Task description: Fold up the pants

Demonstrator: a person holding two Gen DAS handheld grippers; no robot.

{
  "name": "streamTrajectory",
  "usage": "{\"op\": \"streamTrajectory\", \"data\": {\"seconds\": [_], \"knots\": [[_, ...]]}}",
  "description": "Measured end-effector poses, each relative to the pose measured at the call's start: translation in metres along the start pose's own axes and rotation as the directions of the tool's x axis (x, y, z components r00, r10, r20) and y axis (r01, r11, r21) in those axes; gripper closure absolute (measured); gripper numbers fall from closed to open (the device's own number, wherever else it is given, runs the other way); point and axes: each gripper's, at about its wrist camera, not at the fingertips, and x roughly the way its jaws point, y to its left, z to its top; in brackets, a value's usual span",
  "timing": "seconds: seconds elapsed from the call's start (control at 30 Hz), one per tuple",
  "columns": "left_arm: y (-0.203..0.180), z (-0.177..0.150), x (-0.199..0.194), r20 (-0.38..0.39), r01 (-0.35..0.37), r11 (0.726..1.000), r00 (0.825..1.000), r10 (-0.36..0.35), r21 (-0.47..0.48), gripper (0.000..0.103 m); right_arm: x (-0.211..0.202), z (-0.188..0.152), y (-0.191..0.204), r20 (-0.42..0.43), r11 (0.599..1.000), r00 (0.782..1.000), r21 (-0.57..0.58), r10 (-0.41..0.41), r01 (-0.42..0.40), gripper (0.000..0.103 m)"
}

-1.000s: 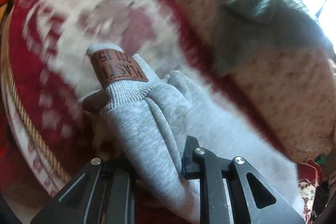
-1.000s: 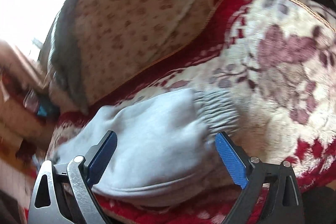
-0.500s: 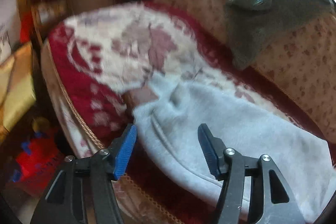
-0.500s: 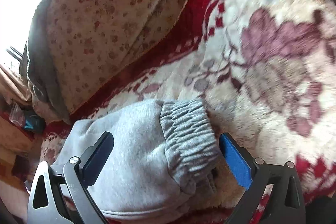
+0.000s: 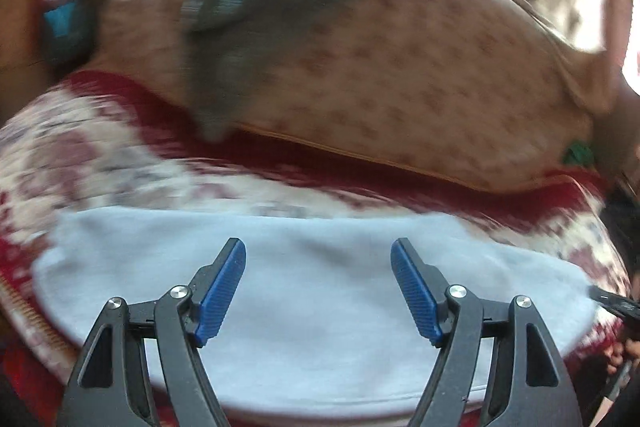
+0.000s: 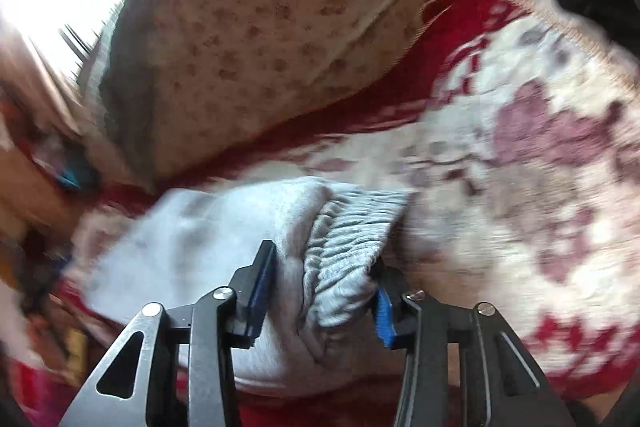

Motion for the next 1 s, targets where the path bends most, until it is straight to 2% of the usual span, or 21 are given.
{"op": "streamTrajectory", "data": {"seconds": [0.03,0.13,0.2,0.23,0.27,0.37,0.43,0.5,0.57,0.63,0.7,0.73,0.8,0.9,1.0], "knots": [[-0.022,0.0,0.017,-0.018,0.051,0.998,0.999,-0.05,0.029,0.027,0.005,-0.003,-0.003,-0.019,0.999,0.999,-0.008,-0.039,0.039,0.062],[-0.066,-0.001,0.058,-0.076,0.106,0.992,0.992,-0.101,0.061,0.026,0.025,-0.016,-0.01,-0.071,0.992,0.989,-0.026,-0.127,0.125,0.061],[-0.087,-0.001,0.08,-0.095,0.129,0.987,0.988,-0.12,0.096,0.026,0.025,-0.018,-0.012,-0.062,0.989,0.987,-0.014,-0.149,0.148,0.057],[-0.101,-0.001,0.097,-0.103,0.117,0.986,0.989,-0.105,0.118,0.026,0.023,-0.017,-0.013,-0.054,0.988,0.986,0.002,-0.156,0.156,0.047],[-0.107,-0.001,0.107,-0.111,0.109,0.986,0.989,-0.096,0.127,0.026,0.019,-0.014,-0.013,-0.048,0.984,0.983,0.018,-0.179,0.18,0.033],[-0.12,-0.002,0.148,-0.161,0.071,0.987,0.986,-0.047,0.145,0.026,0.001,-0.005,-0.016,0.008,0.971,0.972,0.043,-0.235,0.235,0.028],[-0.119,-0.005,0.168,-0.189,0.043,0.987,0.982,-0.014,0.153,0.026,-0.012,0.001,-0.012,0.055,0.978,0.977,0.05,-0.207,0.204,0.022],[-0.119,-0.008,0.179,-0.188,0.011,0.986,0.982,0.021,0.166,0.026,-0.021,0.007,0.001,0.102,0.995,0.99,0.039,-0.093,0.089,0.012],[-0.116,-0.01,0.195,-0.201,-0.016,0.985,0.978,0.051,0.172,0.026,-0.012,0.012,0.021,0.089,1.0,0.996,-0.007,0.001,-0.001,0.009],[-0.112,-0.011,0.203,-0.211,-0.026,0.987,0.976,0.06,0.16,0.025,0.013,0.013,0.048,0.04,0.995,0.997,-0.084,0.063,-0.059,0.009],[-0.109,-0.01,0.209,-0.222,-0.028,0.989,0.973,0.06,0.143,0.025,0.041,0.011,0.067,0.01,0.987,0.998,-0.154,0.057,-0.055,0.009],[-0.108,-0.009,0.209,-0.223,-0.025,0.99,0.973,0.055,0.137,0.025,0.053,0.009,0.073,0.002,0.983,0.999,-0.178,0.041,-0.04,0.01],[-0.105,-0.009,0.207,-0.217,-0.012,0.993,0.975,0.038,0.121,0.025,0.086,0.003,0.079,-0.037,0.973,0.998,-0.225,-0.051,0.042,0.01],[-0.104,-0.007,0.196,-0.194,0.002,0.995,0.981,0.018,0.101,0.025,0.108,-0.008,0.081,-0.067,0.954,0.987,-0.274,-0.145,0.122,0.01],[-0.1,-0.006,0.178,-0.171,-0.004,0.996,0.985,0.019,0.084,0.024,0.098,-0.009,0.09,-0.048,0.943,0.988,-0.31,-0.144,0.123,0.009]]}}
